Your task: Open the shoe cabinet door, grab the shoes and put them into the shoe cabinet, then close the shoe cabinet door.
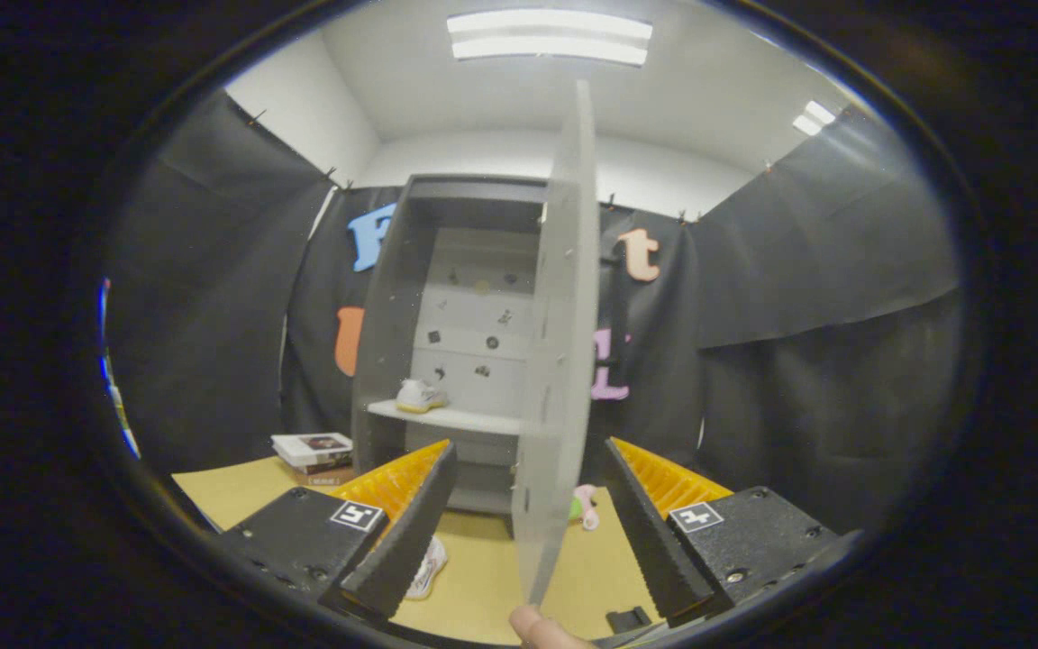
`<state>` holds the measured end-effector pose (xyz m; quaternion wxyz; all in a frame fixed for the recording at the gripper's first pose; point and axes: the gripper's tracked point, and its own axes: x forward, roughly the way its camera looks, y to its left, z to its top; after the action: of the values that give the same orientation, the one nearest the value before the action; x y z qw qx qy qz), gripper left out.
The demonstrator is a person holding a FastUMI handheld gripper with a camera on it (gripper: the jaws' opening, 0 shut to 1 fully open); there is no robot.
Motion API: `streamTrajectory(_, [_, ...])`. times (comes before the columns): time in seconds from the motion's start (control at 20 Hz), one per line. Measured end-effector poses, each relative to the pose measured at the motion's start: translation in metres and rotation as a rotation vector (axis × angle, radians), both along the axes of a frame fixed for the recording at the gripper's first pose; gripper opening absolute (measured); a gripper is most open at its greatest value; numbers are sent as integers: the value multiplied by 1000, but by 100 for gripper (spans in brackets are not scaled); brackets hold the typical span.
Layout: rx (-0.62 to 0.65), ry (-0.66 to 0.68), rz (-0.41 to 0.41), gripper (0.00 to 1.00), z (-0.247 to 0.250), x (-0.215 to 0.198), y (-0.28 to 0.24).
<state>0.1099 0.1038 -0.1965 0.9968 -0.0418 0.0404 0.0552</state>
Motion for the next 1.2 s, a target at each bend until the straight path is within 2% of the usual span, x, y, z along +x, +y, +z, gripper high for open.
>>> streamTrajectory(0.25, [45, 146, 98, 100, -88, 20, 80])
streamTrajectory(0.4, [79, 229, 121, 100, -136, 39, 115])
streamTrajectory(0.6, [115, 332, 128, 100, -198, 64, 148])
streamTrajectory(0.9, [92, 457, 85, 97, -281, 94, 167])
streamTrajectory(1.0, [117, 485, 72, 93, -296, 103, 170])
streamTrajectory(1.2, [178, 526, 40, 75, -319, 116, 173])
